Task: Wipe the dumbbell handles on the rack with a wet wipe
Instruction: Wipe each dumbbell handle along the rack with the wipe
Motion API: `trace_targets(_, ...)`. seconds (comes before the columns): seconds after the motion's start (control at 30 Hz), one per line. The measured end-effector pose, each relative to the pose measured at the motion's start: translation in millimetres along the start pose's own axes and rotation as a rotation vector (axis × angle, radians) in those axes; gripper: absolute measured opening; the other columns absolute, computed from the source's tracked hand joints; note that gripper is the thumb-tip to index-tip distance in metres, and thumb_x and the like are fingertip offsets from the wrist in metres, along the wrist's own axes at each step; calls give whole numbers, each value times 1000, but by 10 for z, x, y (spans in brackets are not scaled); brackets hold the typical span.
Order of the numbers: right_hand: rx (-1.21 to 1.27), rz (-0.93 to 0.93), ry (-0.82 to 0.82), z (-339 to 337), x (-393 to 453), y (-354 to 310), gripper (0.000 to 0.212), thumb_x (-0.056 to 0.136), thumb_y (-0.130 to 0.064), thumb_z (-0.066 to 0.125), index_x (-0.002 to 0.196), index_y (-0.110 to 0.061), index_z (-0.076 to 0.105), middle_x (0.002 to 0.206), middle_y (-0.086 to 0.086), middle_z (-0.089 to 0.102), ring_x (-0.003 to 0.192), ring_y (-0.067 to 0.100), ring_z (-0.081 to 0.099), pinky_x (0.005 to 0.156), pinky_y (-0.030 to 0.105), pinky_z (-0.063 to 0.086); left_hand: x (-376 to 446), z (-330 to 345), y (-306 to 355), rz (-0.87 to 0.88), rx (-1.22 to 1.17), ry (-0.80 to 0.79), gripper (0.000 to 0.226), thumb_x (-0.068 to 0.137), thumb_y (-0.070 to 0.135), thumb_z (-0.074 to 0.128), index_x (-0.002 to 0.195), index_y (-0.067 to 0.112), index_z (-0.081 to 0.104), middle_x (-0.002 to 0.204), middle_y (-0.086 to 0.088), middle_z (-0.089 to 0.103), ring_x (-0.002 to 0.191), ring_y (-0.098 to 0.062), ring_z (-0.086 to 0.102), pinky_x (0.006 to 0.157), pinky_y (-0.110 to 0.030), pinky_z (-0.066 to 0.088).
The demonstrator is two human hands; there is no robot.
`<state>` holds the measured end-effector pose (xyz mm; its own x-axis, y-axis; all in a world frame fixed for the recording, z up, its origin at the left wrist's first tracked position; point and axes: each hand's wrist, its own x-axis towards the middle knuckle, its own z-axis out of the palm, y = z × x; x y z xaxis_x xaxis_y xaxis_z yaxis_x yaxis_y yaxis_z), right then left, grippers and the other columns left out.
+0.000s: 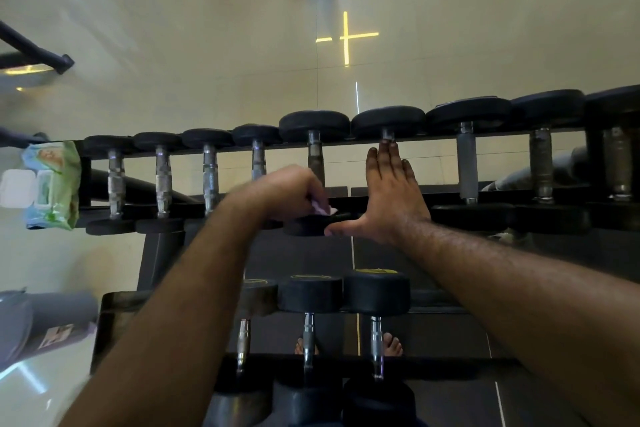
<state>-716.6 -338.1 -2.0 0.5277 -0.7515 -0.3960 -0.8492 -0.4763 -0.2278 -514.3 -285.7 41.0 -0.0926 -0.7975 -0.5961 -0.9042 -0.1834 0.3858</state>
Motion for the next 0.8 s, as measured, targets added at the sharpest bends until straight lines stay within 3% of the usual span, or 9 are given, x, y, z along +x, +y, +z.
trace_targets(0.07, -7, 2, -1, 7, 4, -2, 178, 41, -117, 43, 168, -9, -19, 172, 15, -36, 160, 31, -33, 134, 52, -3, -135, -123, -165, -77, -34, 59, 20, 94, 14, 73, 100, 32, 81, 93, 22, 69, 87, 4, 62, 84, -21, 50)
trace_targets(0.17, -7, 0, 3, 12, 6, -1, 178, 40, -117, 42, 168, -9, -19, 172, 15, -36, 159, 31, -33, 134, 52, -4, -127, -30, -196, -190, -55, 233, 11, 94, 22, 76, 104, 25, 79, 91, 15, 68, 81, 1, 60, 85, -28, 54)
trace_targets(0.27, -21, 5, 7, 15, 11, -2, 178, 40, -118, 41, 168, -9, -19, 172, 15, -36, 159, 31, -33, 134, 52, -4, -21, 228, 39, -283, 17, 149, 16, 97, 18, 69, 108, 23, 79, 101, 4, 73, 85, -11, 65, 78, -30, 55)
trace_targets(0.33, -25, 6, 12, 21, 16, -1, 179, 39, -118, 40, 168, -9, -18, 172, 15, -35, 160, 31, -33, 134, 52, -4, 3, 243, 173, -241, -11, 163, 18, 97, 14, 68, 108, 23, 79, 104, 5, 72, 90, -12, 66, 79, -28, 55)
trace_targets(0.43, -11, 0, 5, 34, 21, 7, 178, 40, -118, 41, 168, -10, -19, 172, 14, -36, 160, 30, -33, 134, 51, -4, -40, 69, 223, -97, -287, 164, 23, 95, 7, 67, 103, 25, 79, 103, 11, 72, 96, -4, 66, 84, -23, 54)
trace_targets(0.53, -24, 6, 5, 36, 21, 7, 178, 39, -119, 38, 168, -10, -20, 171, 14, -38, 159, 30, -34, 134, 51, -5, -18, -33, 119, -142, -427, 407, 16, 95, 16, 73, 104, 26, 80, 104, 9, 75, 97, -5, 69, 86, -27, 58)
trace_targets(0.6, -31, 7, 5, 36, 21, -1, 179, 38, -120, 36, 168, -10, -19, 171, 15, -37, 159, 30, -34, 134, 51, -5, 88, 23, 25, -178, -310, 739, 20, 97, 13, 68, 111, 22, 80, 107, 3, 78, 96, -10, 70, 87, -32, 60)
trace_targets(0.67, -33, 3, 14, 34, 14, -3, 179, 37, -120, 34, 168, -9, -18, 172, 15, -35, 160, 30, -32, 134, 51, -5, 215, 138, -24, -74, -112, 968, 33, 93, 0, 61, 117, 14, 79, 108, -5, 78, 98, -20, 71, 89, -37, 60)
trace_targets(0.8, -34, 8, 27, 56, 21, 13, 180, 37, -120, 35, 169, -8, -16, 174, 14, -32, 161, 29, -30, 134, 52, -4, 317, 428, -45, 46, 118, 844, 29, 92, 3, 70, 119, 10, 77, 115, -11, 74, 101, -31, 69, 85, -42, 59)
